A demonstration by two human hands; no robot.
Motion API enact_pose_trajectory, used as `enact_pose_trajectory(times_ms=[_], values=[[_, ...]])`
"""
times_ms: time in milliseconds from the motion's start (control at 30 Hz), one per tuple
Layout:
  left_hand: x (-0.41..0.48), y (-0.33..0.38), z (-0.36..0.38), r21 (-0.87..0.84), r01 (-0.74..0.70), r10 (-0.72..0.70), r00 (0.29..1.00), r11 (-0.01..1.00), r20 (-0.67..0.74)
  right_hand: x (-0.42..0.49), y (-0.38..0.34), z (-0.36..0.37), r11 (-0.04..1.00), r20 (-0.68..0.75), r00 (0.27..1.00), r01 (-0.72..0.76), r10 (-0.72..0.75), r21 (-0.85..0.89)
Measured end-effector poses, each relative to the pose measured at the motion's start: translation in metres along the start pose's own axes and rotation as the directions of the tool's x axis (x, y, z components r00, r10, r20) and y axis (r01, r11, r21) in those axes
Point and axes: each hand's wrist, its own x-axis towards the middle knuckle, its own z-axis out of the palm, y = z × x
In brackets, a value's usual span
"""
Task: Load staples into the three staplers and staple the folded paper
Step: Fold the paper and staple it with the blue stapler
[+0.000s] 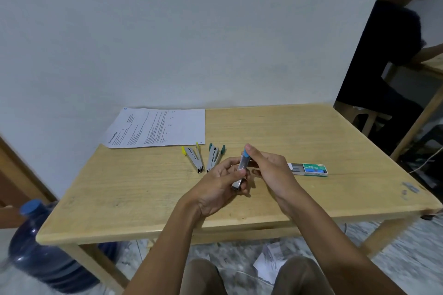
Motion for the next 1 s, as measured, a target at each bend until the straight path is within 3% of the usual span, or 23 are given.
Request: enact_pose_trajectory(times_ms=[233, 300, 367, 400, 467, 500, 567, 667, 733, 800, 867, 1000], values=[[-0.006, 0.003, 0.003, -0.056, -0.016, 0.013, 0.999, 0.998, -0.043, -0.006, -0.01, 0.006, 0.996, -0.08, 0.993, 0.083, -0.082, 0.01], [-0.01, 0.009, -0.002, 0.164, -0.066, 0.096, 0.978, 0.984, -0.183, -0.002, -0.016, 0.009, 0.988, -0.124, 0.98, 0.157, -0.155, 0.005], [-0.016, 0.024, -0.013, 0.433, -0.135, 0.312, 0.876, 0.891, -0.369, 0.006, -0.026, 0.012, 0.983, -0.134, 0.975, 0.182, -0.177, 0.024], [-0.021, 0.036, -0.02, 0.478, -0.166, 0.41, 0.783, 0.862, -0.467, 0.01, -0.032, 0.013, 0.984, -0.119, 0.978, 0.177, -0.172, 0.031], [-0.026, 0.058, -0.045, 0.516, -0.19, 0.527, 0.546, 0.835, -0.651, 0.018, -0.042, 0.015, 0.988, -0.059, 0.986, 0.156, -0.154, 0.024], [-0.026, 0.068, -0.064, 0.554, -0.136, 0.554, 0.418, 0.822, -0.72, 0.023, -0.048, 0.017, 0.988, -0.032, 0.988, 0.153, -0.153, 0.011], [-0.024, 0.079, -0.111, 0.615, 0.129, 0.577, 0.239, 0.778, -0.781, 0.03, -0.058, 0.022, 0.984, 0.01, 0.985, 0.174, -0.174, -0.024], [-0.021, 0.082, -0.168, 0.425, 0.61, 0.479, 0.083, 0.669, -0.874, 0.041, -0.073, 0.032, 0.98, 0.052, 0.981, 0.189, -0.186, -0.056], [-0.021, 0.083, -0.185, 0.303, 0.759, 0.46, 0.005, 0.576, -0.888, 0.049, -0.081, 0.036, 0.978, 0.062, 0.98, 0.194, -0.189, -0.076], [-0.018, 0.086, -0.197, 0.283, 0.811, 0.448, 0.029, 0.513, -0.894, 0.056, -0.086, 0.04, 0.974, 0.07, 0.977, 0.206, -0.2, -0.09], [-0.015, 0.095, -0.206, 0.269, 0.797, 0.383, 0.052, 0.54, -0.922, 0.062, -0.09, 0.044, 0.973, 0.074, 0.976, 0.21, -0.204, -0.093], [-0.01, 0.101, -0.221, 0.231, 0.777, 0.37, -0.003, 0.585, -0.929, 0.066, -0.092, 0.049, 0.974, 0.073, 0.976, 0.211, -0.205, -0.08]])
